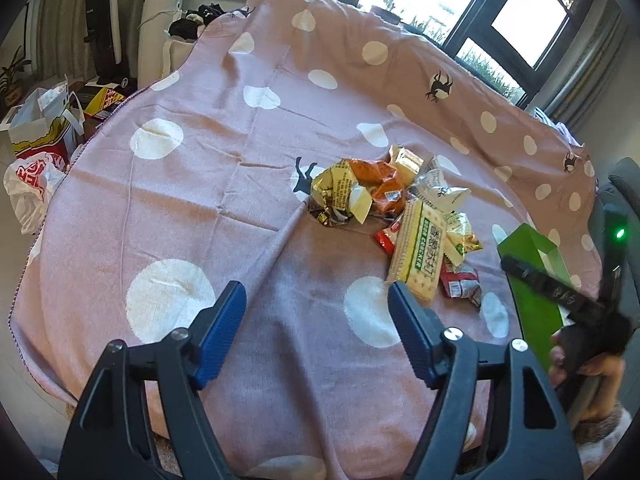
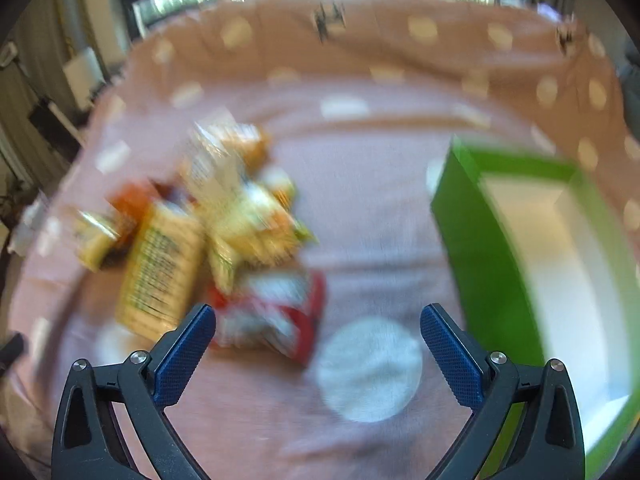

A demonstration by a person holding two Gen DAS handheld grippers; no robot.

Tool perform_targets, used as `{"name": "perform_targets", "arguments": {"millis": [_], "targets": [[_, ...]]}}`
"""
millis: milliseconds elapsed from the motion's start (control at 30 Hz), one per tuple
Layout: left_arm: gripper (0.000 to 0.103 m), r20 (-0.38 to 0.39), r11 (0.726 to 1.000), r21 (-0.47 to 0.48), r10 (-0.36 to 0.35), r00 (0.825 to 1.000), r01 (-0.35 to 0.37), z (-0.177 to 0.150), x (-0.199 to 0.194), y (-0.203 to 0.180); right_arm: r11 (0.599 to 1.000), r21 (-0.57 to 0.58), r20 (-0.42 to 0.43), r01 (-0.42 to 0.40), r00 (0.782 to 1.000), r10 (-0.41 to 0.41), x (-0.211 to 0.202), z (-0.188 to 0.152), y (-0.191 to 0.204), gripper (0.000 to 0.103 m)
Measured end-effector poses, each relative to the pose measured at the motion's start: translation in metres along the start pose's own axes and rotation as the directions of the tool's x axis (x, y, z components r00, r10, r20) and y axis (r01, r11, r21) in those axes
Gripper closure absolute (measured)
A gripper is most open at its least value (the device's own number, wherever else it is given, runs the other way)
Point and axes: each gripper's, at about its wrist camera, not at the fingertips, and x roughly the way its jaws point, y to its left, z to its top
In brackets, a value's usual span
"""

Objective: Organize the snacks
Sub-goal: 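Reach the right gripper to the Soda Cracker pack and grasp it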

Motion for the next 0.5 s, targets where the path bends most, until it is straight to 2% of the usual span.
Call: {"name": "perform_targets", "arguments": {"millis": [67,133,200,267,300,400,500], "targets": [[0.038,0.002,1.0,-0.006,-0.011,1.0,0.011,0.0,-0.001,-0.001,0.997,0.008,0.015,-0.076,0.997,0.076,-0.015,0.012,0.014,0.001],[0.044,0.005,1.0,-0.013,-0.025,1.0,0.025,-0.001,-0.003,-0.002,0.98,0.026,-0.014,-0.198,0.98,0.198,-0.012,0.02,0.028,0.002],[0.048,0.013,0.999,-0.014,-0.041,0.999,0.041,-0.002,-0.007,-0.004,0.965,0.056,-0.075,-0.255,0.963,0.258,0.006,0.023,0.045,0.012],[0.05,0.018,0.999,-0.014,-0.046,0.999,0.046,-0.005,-0.012,-0.004,0.971,0.077,-0.116,-0.229,0.965,0.236,0.026,0.024,0.059,0.026],[0.05,0.019,0.999,-0.015,-0.046,0.999,0.046,-0.005,-0.015,-0.004,0.976,0.079,-0.141,-0.203,0.967,0.213,0.038,0.023,0.067,0.029],[0.05,0.033,0.998,-0.022,-0.056,0.998,0.057,-0.009,-0.023,-0.002,0.983,0.068,-0.207,-0.168,0.962,0.178,0.069,0.019,0.093,0.031],[0.05,0.038,0.998,-0.025,-0.052,0.998,0.053,-0.013,-0.029,-0.001,0.989,0.057,-0.246,-0.139,0.958,0.148,0.083,0.016,0.105,0.031]]}}
